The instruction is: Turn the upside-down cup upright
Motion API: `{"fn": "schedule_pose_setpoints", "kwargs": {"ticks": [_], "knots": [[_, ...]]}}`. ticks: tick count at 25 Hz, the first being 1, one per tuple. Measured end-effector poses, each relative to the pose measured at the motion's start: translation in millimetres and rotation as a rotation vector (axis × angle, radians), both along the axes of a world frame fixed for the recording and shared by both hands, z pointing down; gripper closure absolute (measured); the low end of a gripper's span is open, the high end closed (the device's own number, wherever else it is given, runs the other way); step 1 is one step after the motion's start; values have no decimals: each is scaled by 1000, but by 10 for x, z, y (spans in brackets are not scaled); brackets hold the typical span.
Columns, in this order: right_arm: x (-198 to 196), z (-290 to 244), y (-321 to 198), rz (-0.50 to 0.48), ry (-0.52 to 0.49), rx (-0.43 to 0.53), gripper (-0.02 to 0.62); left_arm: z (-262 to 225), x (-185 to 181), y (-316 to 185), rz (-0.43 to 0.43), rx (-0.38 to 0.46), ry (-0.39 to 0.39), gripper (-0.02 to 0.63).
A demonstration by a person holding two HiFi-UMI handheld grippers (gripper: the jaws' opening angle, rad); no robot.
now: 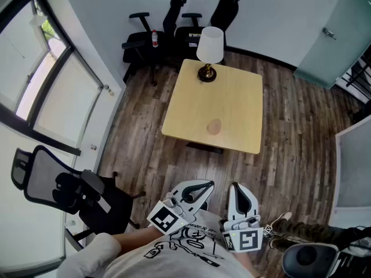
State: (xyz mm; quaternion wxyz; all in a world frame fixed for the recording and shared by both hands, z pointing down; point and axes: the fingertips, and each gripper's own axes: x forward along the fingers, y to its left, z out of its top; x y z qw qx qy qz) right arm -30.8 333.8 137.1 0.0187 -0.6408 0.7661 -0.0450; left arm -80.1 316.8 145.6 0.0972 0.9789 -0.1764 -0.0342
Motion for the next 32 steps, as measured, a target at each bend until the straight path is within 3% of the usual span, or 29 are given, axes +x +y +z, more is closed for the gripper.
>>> {"fn": "schedule_pose_setpoints", "kwargs": {"ticks": [17, 32], "knots": [[49, 51, -94, -41, -8, -1, 572, 14, 40, -91, -20, 11, -10, 597], [432, 117, 366, -33, -34, 5, 572, 96, 289, 326, -70, 12, -27, 597]]}}
